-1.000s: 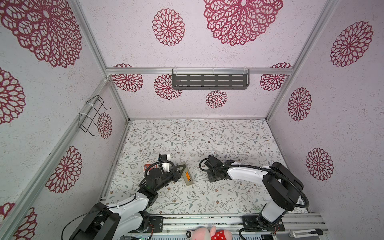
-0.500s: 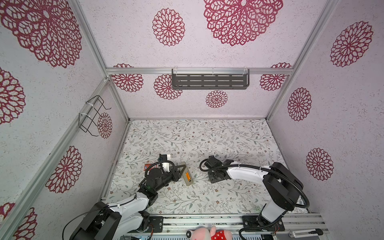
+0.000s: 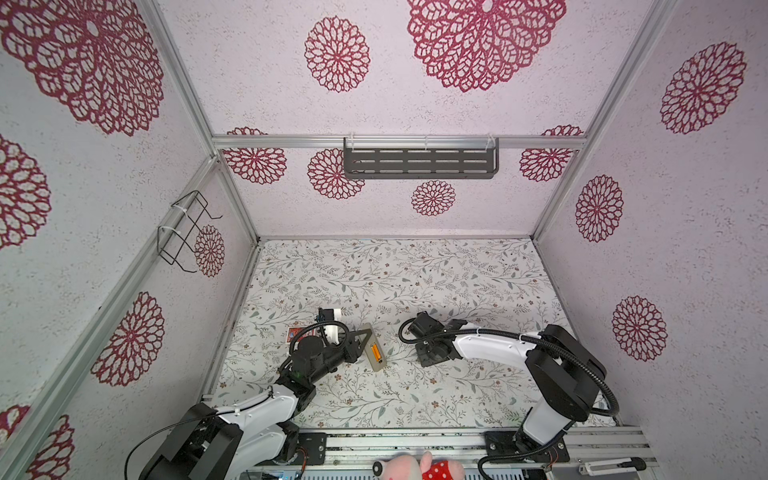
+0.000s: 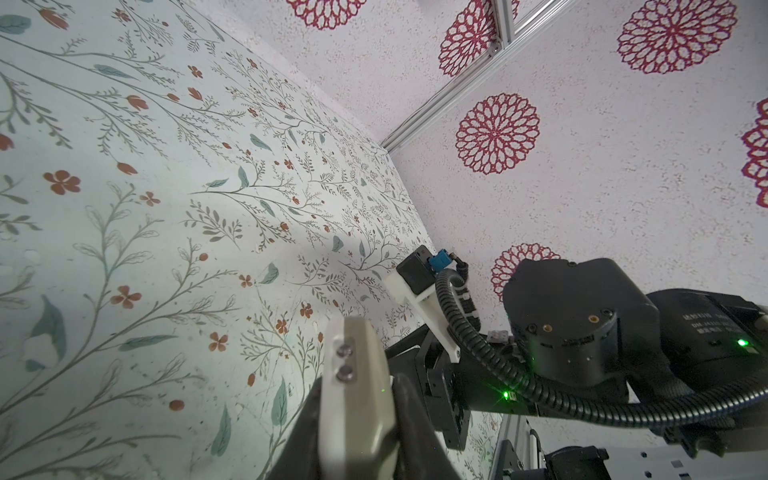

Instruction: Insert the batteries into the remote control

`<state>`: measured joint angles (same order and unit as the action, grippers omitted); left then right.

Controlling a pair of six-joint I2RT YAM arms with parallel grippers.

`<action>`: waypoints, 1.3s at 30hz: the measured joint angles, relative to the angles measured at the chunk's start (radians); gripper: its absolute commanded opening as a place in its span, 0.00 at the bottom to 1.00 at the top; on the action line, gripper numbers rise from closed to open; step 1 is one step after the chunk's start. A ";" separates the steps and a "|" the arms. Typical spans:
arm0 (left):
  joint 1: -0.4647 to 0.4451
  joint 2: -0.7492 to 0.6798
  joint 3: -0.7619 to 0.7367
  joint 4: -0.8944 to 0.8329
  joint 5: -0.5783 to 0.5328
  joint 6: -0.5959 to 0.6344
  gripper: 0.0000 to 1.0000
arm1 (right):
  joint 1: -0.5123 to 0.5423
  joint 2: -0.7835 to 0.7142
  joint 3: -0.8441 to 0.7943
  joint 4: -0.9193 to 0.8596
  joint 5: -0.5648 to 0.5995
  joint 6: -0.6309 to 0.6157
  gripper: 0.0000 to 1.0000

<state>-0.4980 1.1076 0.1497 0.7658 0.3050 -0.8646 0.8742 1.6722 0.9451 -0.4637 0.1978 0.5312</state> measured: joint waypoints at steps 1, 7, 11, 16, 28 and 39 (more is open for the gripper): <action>0.000 0.000 0.000 0.000 0.000 0.000 0.00 | 0.000 0.000 0.000 0.002 0.000 0.000 0.30; 0.000 0.000 0.000 0.000 0.000 0.000 0.00 | -0.001 0.000 -0.001 0.011 -0.002 0.000 0.29; 0.000 0.000 0.000 0.000 0.000 0.000 0.00 | -0.001 0.000 -0.001 0.016 -0.003 0.000 0.30; 0.000 0.000 0.000 0.000 0.000 0.000 0.00 | -0.001 0.000 -0.001 0.016 -0.001 0.000 0.32; 0.000 0.000 0.000 0.000 0.000 0.000 0.00 | -0.001 0.001 -0.001 0.018 0.000 -0.002 0.25; 0.000 0.001 0.000 0.000 0.001 0.000 0.00 | -0.001 0.003 -0.001 0.018 -0.001 -0.007 0.25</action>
<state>-0.4980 1.1084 0.1497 0.7662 0.3058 -0.8650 0.8730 1.6756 0.9440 -0.4458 0.1970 0.5243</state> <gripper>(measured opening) 0.242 0.246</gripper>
